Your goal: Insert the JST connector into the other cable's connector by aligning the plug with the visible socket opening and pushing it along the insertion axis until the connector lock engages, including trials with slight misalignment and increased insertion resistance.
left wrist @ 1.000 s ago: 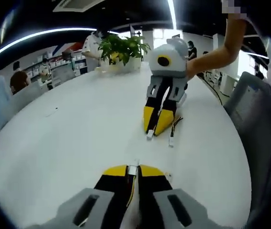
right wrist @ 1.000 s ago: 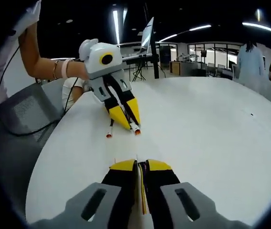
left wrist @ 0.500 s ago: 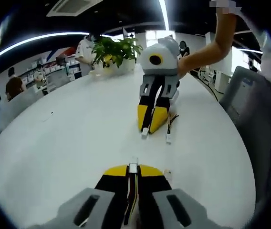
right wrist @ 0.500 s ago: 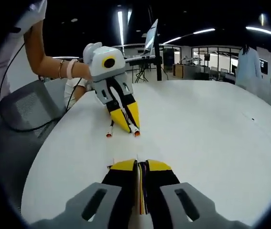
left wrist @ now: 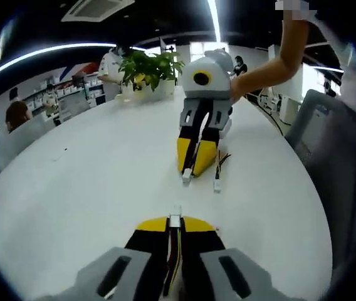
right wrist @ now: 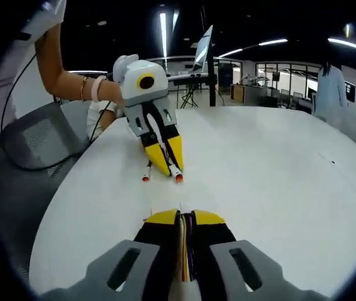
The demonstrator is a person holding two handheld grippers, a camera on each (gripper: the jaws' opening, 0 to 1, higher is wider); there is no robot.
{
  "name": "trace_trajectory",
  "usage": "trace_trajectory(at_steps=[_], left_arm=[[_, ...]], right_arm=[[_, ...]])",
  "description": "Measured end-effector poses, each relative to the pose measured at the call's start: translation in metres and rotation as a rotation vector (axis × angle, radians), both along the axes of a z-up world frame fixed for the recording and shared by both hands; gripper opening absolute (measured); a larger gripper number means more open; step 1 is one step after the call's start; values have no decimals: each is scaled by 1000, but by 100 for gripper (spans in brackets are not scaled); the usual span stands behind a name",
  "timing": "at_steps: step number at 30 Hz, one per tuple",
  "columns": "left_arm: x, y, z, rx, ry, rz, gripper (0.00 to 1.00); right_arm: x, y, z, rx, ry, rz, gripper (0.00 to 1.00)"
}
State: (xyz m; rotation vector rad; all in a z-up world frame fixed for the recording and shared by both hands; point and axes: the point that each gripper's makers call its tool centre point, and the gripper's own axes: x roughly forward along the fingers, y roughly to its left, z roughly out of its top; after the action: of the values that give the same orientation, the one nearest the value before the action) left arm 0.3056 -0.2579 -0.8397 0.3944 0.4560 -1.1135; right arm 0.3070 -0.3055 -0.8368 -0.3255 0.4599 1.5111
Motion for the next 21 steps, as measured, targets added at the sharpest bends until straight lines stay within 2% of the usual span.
trace_trajectory(at_steps=[3, 12, 21], left_arm=[[0, -2, 5, 14, -10, -13, 0], [3, -2, 22, 30, -31, -30, 0], [0, -3, 37, 48, -54, -65, 0]], right_arm=[[-1, 1, 8, 21, 16, 5, 4], [6, 1, 22, 13, -40, 33, 4], [3, 2, 34, -12, -89, 83, 4]])
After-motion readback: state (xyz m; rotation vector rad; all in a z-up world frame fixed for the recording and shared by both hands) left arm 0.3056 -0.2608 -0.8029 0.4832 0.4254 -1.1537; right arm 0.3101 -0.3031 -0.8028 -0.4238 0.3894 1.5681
